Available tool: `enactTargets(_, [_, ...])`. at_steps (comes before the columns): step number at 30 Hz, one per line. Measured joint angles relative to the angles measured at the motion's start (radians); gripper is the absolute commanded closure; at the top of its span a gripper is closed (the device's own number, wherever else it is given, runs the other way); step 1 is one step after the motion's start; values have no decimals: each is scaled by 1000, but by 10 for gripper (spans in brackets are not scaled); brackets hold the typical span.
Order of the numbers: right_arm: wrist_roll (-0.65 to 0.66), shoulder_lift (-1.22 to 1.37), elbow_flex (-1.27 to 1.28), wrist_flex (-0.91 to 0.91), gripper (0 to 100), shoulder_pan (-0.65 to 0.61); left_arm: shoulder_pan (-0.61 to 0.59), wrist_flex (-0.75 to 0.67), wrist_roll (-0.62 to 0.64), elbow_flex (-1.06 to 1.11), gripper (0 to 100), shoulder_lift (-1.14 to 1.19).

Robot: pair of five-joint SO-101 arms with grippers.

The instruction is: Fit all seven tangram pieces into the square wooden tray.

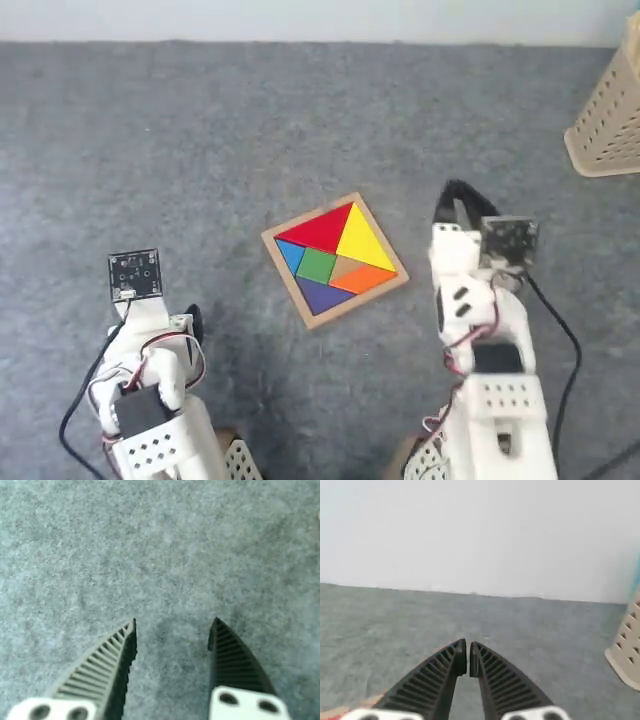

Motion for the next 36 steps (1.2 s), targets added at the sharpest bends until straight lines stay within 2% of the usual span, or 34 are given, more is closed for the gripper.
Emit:
enactTargets(4, [49,-258,11,299,989,11,0,0,0,0,775,0])
enactTargets(9, [272,-427,-166,878,989,15,0,0,0,0,775,0])
enactTargets(13, [296,-450,-209,1065,989,5,0,0,0,0,775,0])
enactTargets(20, [298,-442,-98,1086,989,6,0,0,0,0,775,0])
enactTargets(27, [298,-439,161,930,989,5,0,0,0,0,775,0])
enactTargets(36, [298,-448,164,911,989,5,0,0,0,0,775,0])
